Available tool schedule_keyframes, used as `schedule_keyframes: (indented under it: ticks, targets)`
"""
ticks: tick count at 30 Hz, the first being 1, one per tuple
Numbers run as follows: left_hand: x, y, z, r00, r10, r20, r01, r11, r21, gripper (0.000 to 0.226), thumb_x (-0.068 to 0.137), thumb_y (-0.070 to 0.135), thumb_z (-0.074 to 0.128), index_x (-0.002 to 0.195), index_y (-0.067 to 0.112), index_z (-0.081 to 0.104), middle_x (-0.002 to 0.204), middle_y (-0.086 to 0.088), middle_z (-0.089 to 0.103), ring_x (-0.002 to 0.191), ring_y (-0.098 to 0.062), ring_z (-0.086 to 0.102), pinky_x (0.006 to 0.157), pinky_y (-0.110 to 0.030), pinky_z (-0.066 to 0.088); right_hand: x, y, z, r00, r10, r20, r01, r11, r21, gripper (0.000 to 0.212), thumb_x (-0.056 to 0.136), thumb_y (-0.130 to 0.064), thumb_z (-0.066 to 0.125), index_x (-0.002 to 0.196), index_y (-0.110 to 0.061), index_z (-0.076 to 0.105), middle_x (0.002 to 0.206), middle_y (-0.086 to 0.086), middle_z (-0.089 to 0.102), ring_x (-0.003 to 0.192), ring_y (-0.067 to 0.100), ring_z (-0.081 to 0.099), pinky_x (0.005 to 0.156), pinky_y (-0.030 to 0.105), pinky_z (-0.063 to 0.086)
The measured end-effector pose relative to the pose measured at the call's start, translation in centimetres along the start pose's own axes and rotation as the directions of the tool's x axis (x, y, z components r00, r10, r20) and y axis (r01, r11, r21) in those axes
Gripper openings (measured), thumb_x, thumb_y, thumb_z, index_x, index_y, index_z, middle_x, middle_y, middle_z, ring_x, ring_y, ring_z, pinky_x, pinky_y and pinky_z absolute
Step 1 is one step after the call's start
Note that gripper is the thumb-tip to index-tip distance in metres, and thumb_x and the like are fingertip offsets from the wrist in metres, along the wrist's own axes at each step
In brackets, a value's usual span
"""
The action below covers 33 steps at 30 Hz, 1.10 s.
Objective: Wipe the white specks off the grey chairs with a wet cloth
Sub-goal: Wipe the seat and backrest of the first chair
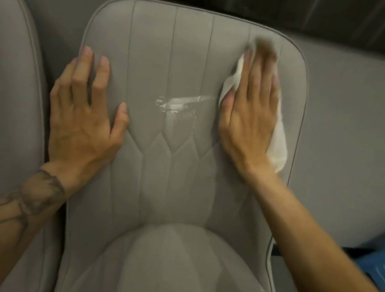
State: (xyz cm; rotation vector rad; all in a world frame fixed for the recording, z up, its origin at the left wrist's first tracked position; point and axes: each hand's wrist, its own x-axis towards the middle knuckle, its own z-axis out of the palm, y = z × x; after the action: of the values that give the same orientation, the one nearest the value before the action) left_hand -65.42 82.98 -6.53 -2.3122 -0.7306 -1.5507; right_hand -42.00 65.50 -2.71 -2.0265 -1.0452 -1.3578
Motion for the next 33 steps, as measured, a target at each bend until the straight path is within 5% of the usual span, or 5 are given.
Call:
schedule_keyframes:
  ticks: [7, 14, 21, 27, 33]
  targets:
    - [0.0, 0.0, 0.0, 1.000, 0.006, -0.011, -0.005, 1.000, 0.027, 0.067, 0.106, 0.041, 0.043, 0.162, 0.010, 0.022, 0.169, -0.022, 0.021, 0.148, -0.046, 0.031, 0.123, -0.050, 0.023, -20.5, -1.0, -0.4, 0.895, -0.162, 0.416, 0.181, 0.983, -0.007, 0.062, 0.111, -0.033, 0.027, 0.166, -0.010, 0.011, 0.172, 0.012, 0.021, 0.158, 0.031, 0.024, 0.133, 0.043, 0.007]
    - [0.1, 0.2, -0.2, 1.000, 0.000, -0.030, 0.001, 0.999, 0.038, 0.067, 0.106, 0.042, 0.042, 0.162, 0.009, 0.024, 0.168, -0.023, 0.023, 0.150, -0.045, 0.032, 0.124, -0.048, 0.023, -13.9, -1.3, 2.1, 0.974, -0.043, 0.224, 0.057, 0.997, -0.058, 0.063, 0.110, -0.034, 0.024, 0.166, -0.012, 0.006, 0.175, 0.007, 0.005, 0.162, 0.025, 0.005, 0.132, 0.042, 0.001]
    - [-0.1, 0.3, -0.2, 0.999, -0.008, -0.032, 0.010, 0.998, 0.063, 0.069, 0.106, 0.042, 0.043, 0.163, 0.008, 0.025, 0.169, -0.022, 0.023, 0.150, -0.043, 0.032, 0.125, -0.047, 0.024, -23.5, -0.4, 1.8, 0.802, -0.447, 0.395, 0.441, 0.890, 0.112, 0.056, 0.104, -0.028, 0.055, 0.156, -0.010, 0.043, 0.156, 0.009, 0.049, 0.149, 0.027, 0.038, 0.131, 0.039, 0.013]
    - [0.0, 0.2, -0.1, 0.999, -0.002, -0.052, 0.007, 0.996, 0.086, 0.068, 0.106, 0.043, 0.042, 0.162, 0.009, 0.026, 0.168, -0.021, 0.025, 0.150, -0.043, 0.034, 0.124, -0.045, 0.023, -20.2, -1.9, 3.7, 0.931, -0.251, 0.265, 0.255, 0.967, 0.020, 0.063, 0.110, -0.031, 0.037, 0.165, -0.013, 0.013, 0.165, 0.008, 0.028, 0.152, 0.027, 0.020, 0.132, 0.040, 0.002]
    - [-0.1, 0.3, 0.0, 0.999, -0.005, -0.049, 0.009, 0.996, 0.084, 0.068, 0.106, 0.043, 0.042, 0.162, 0.009, 0.027, 0.168, -0.021, 0.025, 0.149, -0.043, 0.035, 0.123, -0.045, 0.023, -21.8, -1.9, 2.4, 0.877, -0.321, 0.357, 0.334, 0.942, 0.026, 0.057, 0.105, -0.029, 0.051, 0.157, -0.007, 0.040, 0.157, 0.014, 0.048, 0.146, 0.031, 0.040, 0.131, 0.041, 0.006]
